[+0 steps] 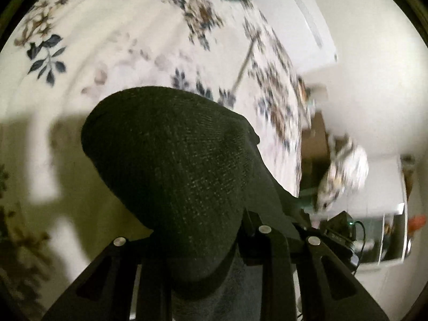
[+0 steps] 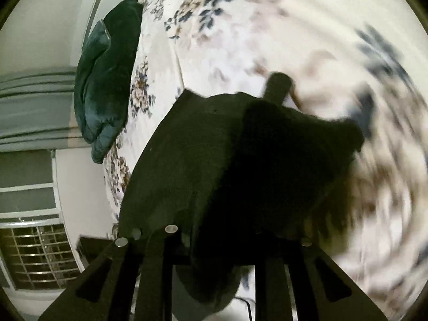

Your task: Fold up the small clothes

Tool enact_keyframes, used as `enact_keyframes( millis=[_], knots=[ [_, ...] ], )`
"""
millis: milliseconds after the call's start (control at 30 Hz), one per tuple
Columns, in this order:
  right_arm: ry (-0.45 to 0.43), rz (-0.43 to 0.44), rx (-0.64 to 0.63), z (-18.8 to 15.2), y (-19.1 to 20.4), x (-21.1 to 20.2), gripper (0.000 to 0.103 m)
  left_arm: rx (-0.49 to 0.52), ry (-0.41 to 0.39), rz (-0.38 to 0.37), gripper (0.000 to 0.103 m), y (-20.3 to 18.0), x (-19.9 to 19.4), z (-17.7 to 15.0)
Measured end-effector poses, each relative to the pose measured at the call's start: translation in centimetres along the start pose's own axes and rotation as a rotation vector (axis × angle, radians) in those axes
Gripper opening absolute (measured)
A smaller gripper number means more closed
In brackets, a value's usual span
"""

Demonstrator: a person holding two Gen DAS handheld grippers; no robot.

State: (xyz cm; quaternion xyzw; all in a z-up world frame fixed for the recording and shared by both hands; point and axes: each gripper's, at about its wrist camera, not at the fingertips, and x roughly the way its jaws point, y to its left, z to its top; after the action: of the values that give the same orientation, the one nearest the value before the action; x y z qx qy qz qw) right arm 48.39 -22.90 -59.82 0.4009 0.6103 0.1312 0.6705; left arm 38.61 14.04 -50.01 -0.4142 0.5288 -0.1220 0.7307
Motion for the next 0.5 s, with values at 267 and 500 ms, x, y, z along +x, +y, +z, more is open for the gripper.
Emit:
enact_keyframes(
  millis=[267, 500],
  knots=[
    [0.043, -0.051, 0.181, -10.6, -5.8, 1.9, 0.021, -0.081, 0.159, 0.12, 0.033, 7.2, 1.4, -8.1],
    [0.082, -0.111, 0.175, -11.9, -8.1, 2.1, 0.057, -0.16, 0.1, 0.139, 0.044, 7.7, 0.5, -8.8]
  ],
)
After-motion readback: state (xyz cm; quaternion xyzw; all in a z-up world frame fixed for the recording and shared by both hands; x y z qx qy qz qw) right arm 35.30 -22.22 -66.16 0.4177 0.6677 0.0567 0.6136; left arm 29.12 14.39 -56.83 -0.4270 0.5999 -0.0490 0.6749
